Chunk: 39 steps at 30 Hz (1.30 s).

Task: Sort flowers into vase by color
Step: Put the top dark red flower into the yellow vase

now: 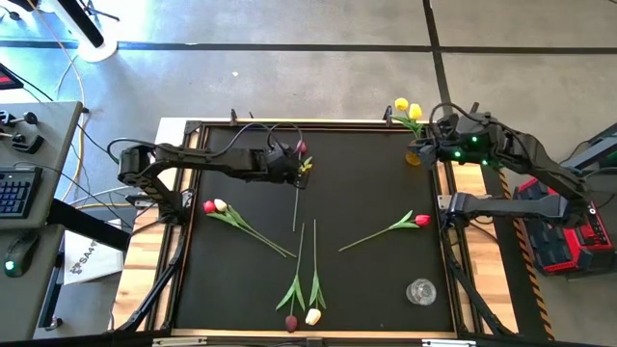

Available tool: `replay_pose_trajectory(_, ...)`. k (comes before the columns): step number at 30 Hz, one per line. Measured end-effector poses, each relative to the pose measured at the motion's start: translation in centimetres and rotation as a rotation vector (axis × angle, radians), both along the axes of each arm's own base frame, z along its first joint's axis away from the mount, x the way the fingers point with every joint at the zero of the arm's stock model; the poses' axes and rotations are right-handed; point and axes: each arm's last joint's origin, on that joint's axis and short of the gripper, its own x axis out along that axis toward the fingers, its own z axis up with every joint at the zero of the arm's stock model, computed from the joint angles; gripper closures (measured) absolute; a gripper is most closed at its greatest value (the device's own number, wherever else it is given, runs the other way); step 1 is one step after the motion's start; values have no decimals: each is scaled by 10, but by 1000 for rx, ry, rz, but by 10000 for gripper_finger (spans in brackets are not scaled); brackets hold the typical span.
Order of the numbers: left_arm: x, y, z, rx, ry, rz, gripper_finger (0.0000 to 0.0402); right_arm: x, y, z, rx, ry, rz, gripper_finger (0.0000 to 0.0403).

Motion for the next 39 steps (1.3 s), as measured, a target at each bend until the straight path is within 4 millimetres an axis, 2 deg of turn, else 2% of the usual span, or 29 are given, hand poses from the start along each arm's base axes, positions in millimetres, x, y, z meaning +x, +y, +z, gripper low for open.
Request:
replay_pose_trajectory(5,5,1,0,40,-19,-19,328,3,0,2,11,-34,33,219)
replay_pose_trajectory(8,10,2,-8,81,0,-34,328,6,1,5,35,-89,81,219)
replay_pose_trajectory(18,30,11,-63,-9,44,45,328,7,3,6,87,-124,135,219)
replay_pose_trajectory(24,33,10,-92,-105,110,38,328,7,3,6,92,-121,133,219)
replay_pose_trajectory(31,32,10,-93,-106,134,9,330,7,2,6,77,-117,110,219)
replay_pose_trajectory(37,30,13,-93,-121,145,-11,389,7,1,6,61,-116,88,219)
replay_pose_trajectory(39,30,14,-93,-128,144,-10,396,7,1,7,62,-120,87,219)
